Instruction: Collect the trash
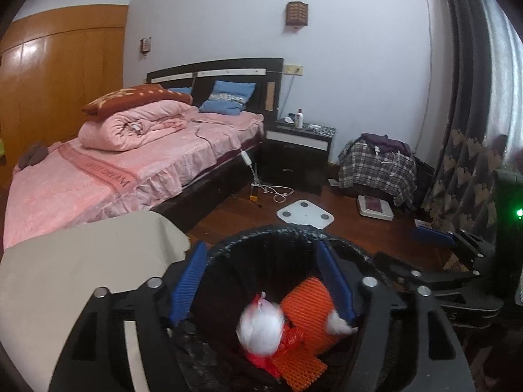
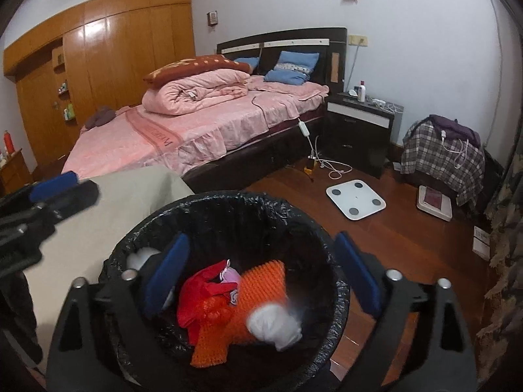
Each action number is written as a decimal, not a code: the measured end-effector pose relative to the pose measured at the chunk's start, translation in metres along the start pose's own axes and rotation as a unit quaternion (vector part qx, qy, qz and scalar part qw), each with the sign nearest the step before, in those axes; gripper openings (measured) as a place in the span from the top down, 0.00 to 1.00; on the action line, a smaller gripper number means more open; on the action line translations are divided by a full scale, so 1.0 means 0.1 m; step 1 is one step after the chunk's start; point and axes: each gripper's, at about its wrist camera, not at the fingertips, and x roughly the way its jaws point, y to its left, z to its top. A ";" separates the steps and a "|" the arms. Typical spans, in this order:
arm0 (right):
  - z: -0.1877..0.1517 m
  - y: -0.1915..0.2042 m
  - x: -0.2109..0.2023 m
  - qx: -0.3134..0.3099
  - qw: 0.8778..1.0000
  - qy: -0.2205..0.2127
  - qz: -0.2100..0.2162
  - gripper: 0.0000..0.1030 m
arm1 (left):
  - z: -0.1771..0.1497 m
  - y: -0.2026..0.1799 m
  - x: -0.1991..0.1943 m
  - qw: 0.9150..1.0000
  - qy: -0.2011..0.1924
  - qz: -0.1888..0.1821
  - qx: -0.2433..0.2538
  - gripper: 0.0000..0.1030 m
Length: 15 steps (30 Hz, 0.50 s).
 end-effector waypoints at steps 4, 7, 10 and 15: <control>0.00 0.01 -0.06 0.006 1.000 0.003 0.002 0.06 | 0.03 0.15 -0.12 1.000 -0.009 0.023 -0.008 0.11; 0.04 0.05 -0.16 0.012 1.000 0.002 0.013 0.05 | 0.04 0.29 -0.26 0.999 -0.014 0.040 -0.014 0.06; 0.09 0.13 -0.31 0.015 1.000 -0.004 0.026 0.05 | 0.02 0.40 -0.41 0.998 -0.013 0.054 -0.021 0.06; 0.15 0.40 -0.56 0.000 0.999 -0.012 0.045 0.05 | -0.03 0.52 -0.68 0.997 -0.007 0.076 -0.027 0.06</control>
